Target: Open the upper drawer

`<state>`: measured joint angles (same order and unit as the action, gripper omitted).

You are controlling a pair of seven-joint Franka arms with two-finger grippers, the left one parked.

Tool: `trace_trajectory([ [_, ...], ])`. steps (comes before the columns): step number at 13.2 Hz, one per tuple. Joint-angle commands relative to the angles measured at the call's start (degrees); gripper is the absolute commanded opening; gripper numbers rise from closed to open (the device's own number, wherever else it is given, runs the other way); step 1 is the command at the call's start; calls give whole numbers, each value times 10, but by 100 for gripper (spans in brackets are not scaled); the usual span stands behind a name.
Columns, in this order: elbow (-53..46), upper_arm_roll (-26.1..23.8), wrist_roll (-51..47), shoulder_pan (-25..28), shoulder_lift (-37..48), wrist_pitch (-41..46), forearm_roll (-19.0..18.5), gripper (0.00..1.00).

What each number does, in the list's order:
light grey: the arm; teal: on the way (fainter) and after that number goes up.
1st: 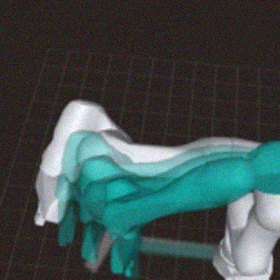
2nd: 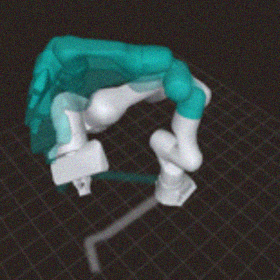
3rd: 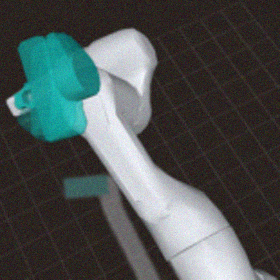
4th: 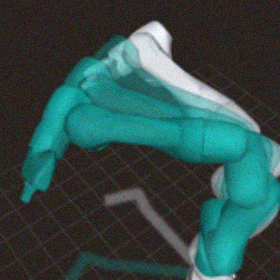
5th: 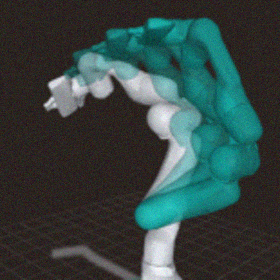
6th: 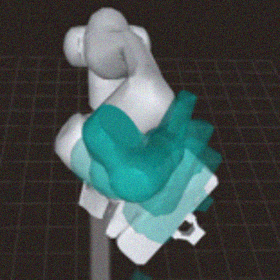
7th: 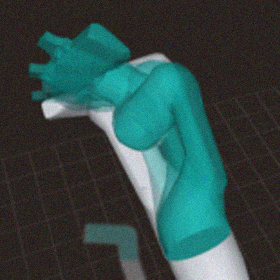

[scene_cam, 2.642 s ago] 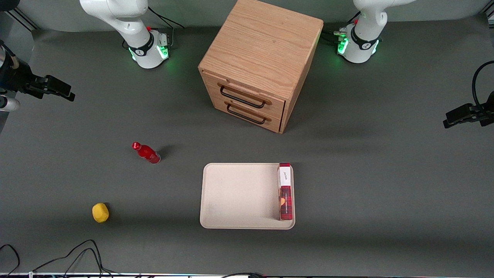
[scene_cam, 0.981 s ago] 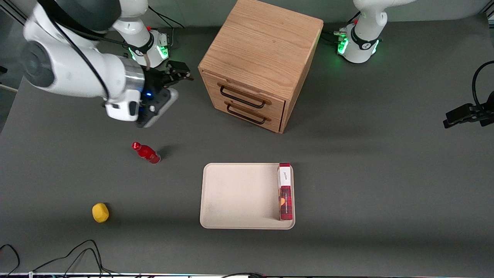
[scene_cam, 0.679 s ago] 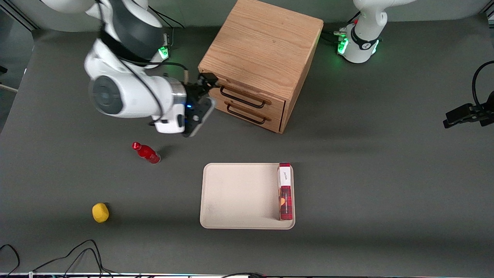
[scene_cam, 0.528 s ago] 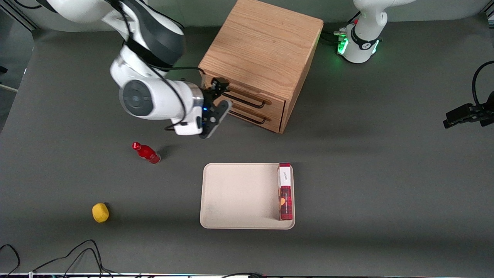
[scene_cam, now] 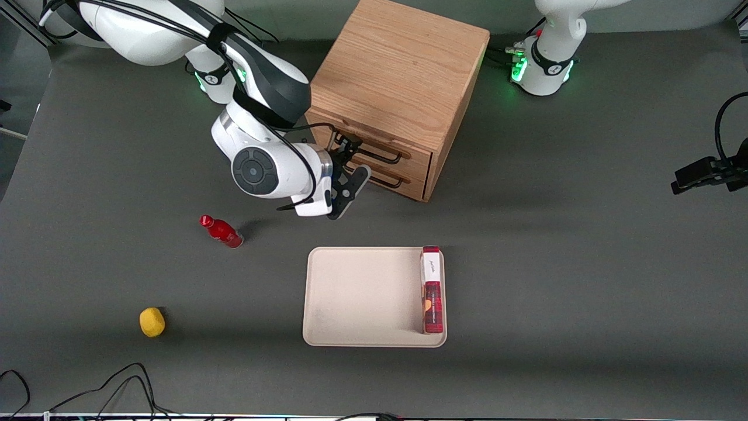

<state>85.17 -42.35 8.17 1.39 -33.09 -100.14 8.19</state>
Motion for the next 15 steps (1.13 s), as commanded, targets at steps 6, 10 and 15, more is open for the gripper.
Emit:
trace_trajectory([
  [6,46,-33,7,-13,14,-33,-12,100],
  [10,49,-32,6,-12,7,-49,-13,100],
  [15,43,-26,6,-15,-10,-57,-38,100],
])
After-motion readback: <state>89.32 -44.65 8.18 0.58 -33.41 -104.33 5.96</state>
